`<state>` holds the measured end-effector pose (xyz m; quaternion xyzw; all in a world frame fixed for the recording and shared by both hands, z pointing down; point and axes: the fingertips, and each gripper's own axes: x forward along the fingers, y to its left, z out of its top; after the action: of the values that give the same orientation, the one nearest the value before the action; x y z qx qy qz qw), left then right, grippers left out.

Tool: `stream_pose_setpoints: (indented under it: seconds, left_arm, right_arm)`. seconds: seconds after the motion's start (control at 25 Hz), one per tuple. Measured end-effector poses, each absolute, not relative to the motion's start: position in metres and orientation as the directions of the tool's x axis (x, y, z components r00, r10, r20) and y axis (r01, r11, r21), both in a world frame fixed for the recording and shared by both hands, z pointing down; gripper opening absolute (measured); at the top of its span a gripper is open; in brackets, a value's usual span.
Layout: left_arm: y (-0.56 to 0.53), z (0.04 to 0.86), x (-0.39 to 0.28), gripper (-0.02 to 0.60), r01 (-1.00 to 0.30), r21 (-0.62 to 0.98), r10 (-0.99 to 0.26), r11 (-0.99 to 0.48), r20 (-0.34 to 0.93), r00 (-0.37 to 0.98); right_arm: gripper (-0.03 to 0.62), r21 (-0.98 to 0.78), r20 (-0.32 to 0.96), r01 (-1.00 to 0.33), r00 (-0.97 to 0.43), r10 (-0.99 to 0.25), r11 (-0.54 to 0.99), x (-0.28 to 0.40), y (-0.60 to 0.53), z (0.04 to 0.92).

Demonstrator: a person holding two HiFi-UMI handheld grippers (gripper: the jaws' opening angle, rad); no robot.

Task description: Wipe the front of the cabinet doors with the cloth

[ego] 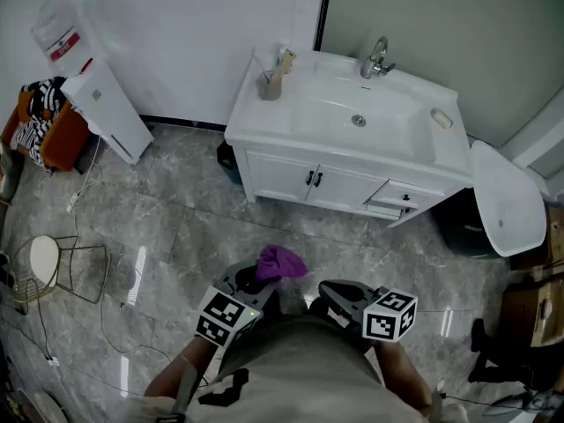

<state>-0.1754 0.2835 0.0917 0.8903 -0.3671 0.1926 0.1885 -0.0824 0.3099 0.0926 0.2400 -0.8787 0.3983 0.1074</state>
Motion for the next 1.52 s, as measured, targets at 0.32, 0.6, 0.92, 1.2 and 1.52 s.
stream_pose_setpoints:
  seconds: [0.32, 0.6, 0.92, 1.2, 1.52]
  left_arm:
    - [0.251, 0.086, -0.174, 0.107, -0.783, 0.078, -0.637, -0.617, 0.535, 0.555]
    - [0.243, 0.079, -0.188, 0.108, -0.847, -0.043, -0.693, -0.529, 0.598, 0.403]
    - [0.229, 0.089, -0.193, 0.109, -0.912, -0.057, -0.727, -0.407, 0.625, 0.285]
    - [0.153, 0.142, -0.235, 0.109, -0.886, -0.09, -0.676, -0.454, 0.683, 0.277]
    - [0.048, 0.265, -0.292, 0.109, -0.886, 0.035, -0.624, -0.461, 0.697, 0.352]
  right_arm:
    - [0.009, -0.653, 0.349, -0.493, -0.869, -0.35, 0.574, -0.022, 0.289, 0.088]
    - [0.009, -0.67, 0.324, -0.455, -0.89, -0.32, 0.587, 0.022, 0.28, 0.093]
    - [0.009, -0.71, 0.338, -0.383, -0.921, -0.191, 0.591, 0.034, 0.277, 0.112]
    - [0.009, -0.697, 0.43, -0.389, -0.899, -0.082, 0.603, -0.005, 0.26, 0.138]
    - [0.009, -0.715, 0.548, -0.462, -0.836, 0.01, 0.524, -0.086, 0.225, 0.176]
